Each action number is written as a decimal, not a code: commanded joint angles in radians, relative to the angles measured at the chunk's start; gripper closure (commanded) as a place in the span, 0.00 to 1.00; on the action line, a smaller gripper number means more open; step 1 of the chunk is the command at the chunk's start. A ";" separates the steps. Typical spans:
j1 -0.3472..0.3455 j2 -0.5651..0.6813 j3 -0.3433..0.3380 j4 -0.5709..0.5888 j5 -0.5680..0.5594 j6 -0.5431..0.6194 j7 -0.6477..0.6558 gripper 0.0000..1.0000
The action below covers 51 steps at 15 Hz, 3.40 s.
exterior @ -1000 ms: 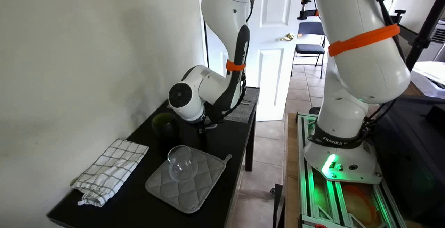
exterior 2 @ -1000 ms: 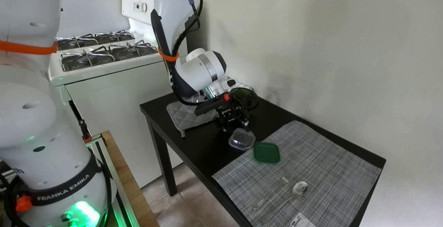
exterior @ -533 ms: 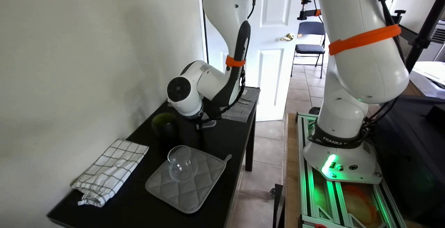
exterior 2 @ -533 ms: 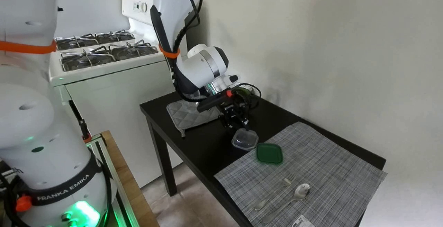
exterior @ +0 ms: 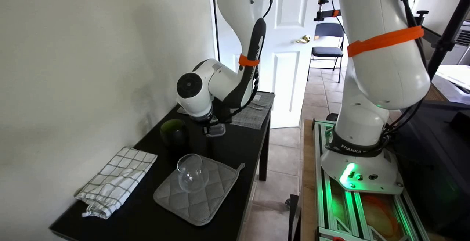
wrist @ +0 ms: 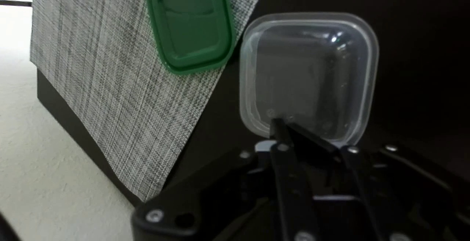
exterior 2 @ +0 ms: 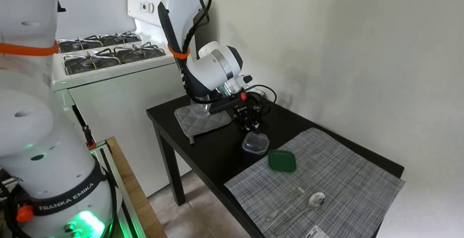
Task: Turn the lunchbox around
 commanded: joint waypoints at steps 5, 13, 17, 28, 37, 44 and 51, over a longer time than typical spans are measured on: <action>-0.023 0.011 0.071 -0.032 0.172 0.179 -0.074 0.99; -0.026 -0.059 0.117 -0.079 0.408 0.097 -0.210 0.34; -0.033 -0.065 0.117 -0.093 0.437 0.104 -0.236 0.03; -0.145 -0.107 0.163 -0.140 0.655 0.189 -0.373 0.00; -0.060 -0.113 0.109 -0.116 1.064 0.165 -0.691 0.00; -0.051 -0.042 0.118 -0.047 1.178 0.114 -0.882 0.00; -0.024 0.026 0.102 0.028 1.172 0.016 -0.916 0.00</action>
